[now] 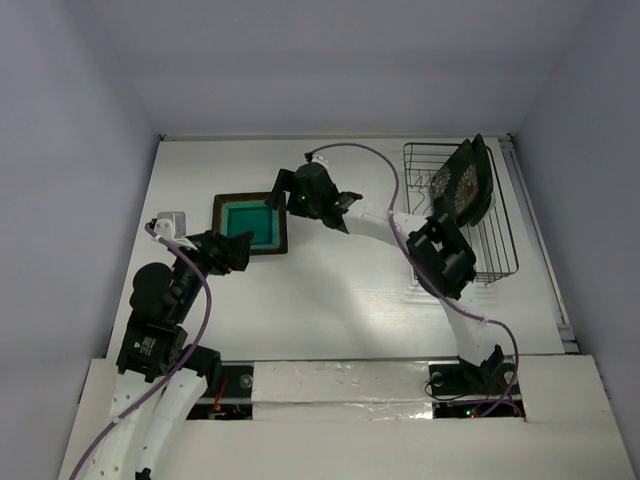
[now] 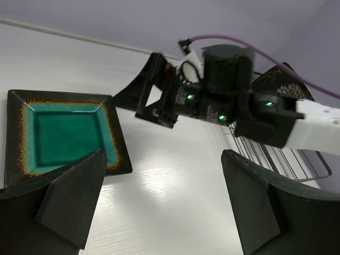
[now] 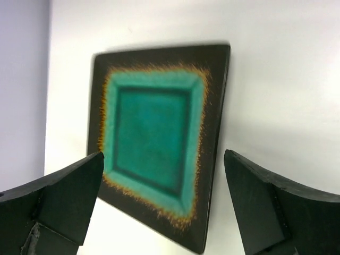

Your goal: Unload the plates from the dish rack

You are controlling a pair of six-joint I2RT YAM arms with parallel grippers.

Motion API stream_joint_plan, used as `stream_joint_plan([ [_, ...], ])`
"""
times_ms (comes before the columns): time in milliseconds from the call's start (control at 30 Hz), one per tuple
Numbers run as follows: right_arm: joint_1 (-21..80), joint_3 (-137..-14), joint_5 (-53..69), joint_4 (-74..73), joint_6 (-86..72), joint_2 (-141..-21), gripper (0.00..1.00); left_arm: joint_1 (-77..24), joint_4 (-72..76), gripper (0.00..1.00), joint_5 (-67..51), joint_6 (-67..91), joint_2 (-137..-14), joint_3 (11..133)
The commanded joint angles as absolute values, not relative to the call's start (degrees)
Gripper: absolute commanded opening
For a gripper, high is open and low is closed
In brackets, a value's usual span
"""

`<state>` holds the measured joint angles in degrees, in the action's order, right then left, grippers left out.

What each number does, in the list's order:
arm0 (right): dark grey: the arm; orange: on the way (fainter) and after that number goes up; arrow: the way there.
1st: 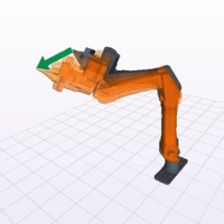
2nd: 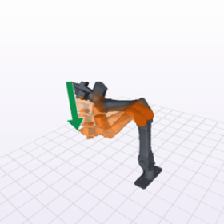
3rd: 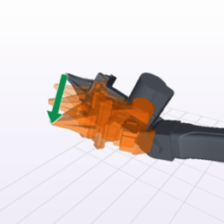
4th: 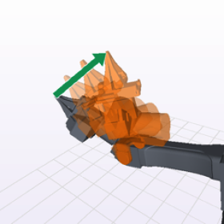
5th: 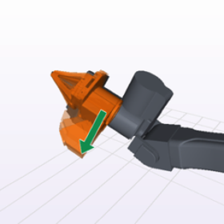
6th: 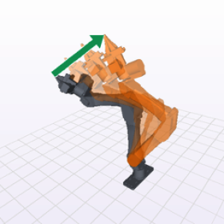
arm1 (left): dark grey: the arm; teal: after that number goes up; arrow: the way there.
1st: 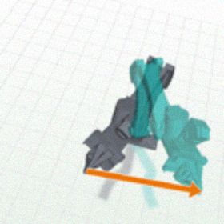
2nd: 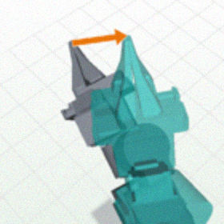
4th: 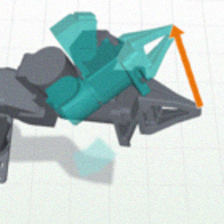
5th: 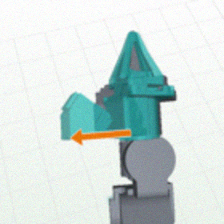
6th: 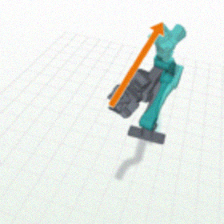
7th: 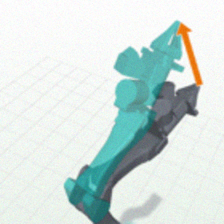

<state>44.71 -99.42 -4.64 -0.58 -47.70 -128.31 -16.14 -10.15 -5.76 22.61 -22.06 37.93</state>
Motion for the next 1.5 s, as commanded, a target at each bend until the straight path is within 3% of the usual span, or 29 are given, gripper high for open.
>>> stream_joint_plan([
  [0,44.0,-98.4,-10.3,-3.0,-38.5,-120.4,1.00,-16.4,-8.1,0.87,-6.2,22.6,-22.2,37.4],
  [67,43.5,-94.8,-13.8,-3.4,-35.3,-114.3,0.79,-16.4,-8.0,0.87,-6.2,22.6,-22.2,37.4],
  [100,43.5,-93.2,-16.1,-3.6,-33.4,-111.5,0.58,-16.4,-8.0,0.86,-6.4,22.6,-22.2,37.4],
  [133,41.8,-89.9,-20.9,-4.7,-30.0,-108.7,0.13,-16.4,-8.0,0.85,-6.5,22.5,-22.2,37.4],
  [167,40.5,-88.3,-22.7,-5.7,-28.1,-102.9,0.00,-16.4,-7.9,0.83,-6.8,22.5,-22.2,37.3],
  [267,33.4,-81.4,-27.3,-9.6,-22.1,-90.7,0.00,-16.4,-7.2,0.64,-8.3,22.1,-22.2,37.1],
  [300,31.4,-79.9,-27.9,-10.6,-20.8,-87.8,0.00,-16.4,-7.0,0.46,-8.6,22.1,-22.4,37.1],
  [400,24.7,-76.4,-32.2,-15.8,-16.6,-79.0,0.00,-16.4,-7.2,0.15,-8.4,22.0,-22.9,37.3],
  [467,21.7,-76.6,-34.2,-20.4,-13.3,-76.6,0.01,-16.4,-7.2,0.10,-8.4,21.9,-23.4,37.3],
  [600,13.0,-81.2,-35.2,-28.5,-9.5,-76.5,0.34,-16.4,-7.3,0.14,-9.1,21.9,-24.3,37.4],
  [633,12.0,-82.9,-33.6,-30.0,-9.6,-77.9,0.47,-16.4,-7.3,0.16,-9.1,21.9,-24.6,37.4],
  [700,10.1,-84.2,-31.0,-31.0,-8.9,-80.8,0.55,-16.4,-7.5,0.23,-9.2,21.8,-25.0,37.4],
  [900,6.6,-86.0,-30.1,-31.5,-9.1,-86.8,0.54,-16.4,-7.0,0.35,-10.5,21.7,-26.1,37.3],
  [1200,4.0,-87.1,-25.0,-29.0,-8.5,-91.7,0.50,-16.4,-7.2,0.36,-9.3,21.8,-26.5,37.2],
  [1367,4.0,-87.7,-24.8,-27.8,-8.3,-96.6,0.36,-16.4,-7.1,0.37,-8.7,21.6,-26.1,37.3],
  [1467,4.0,-88.1,-24.4,-27.6,-7.8,-97.1,0.32,-16.4,-7.0,0.37,-8.8,21.6,-26.5,37.4],
])
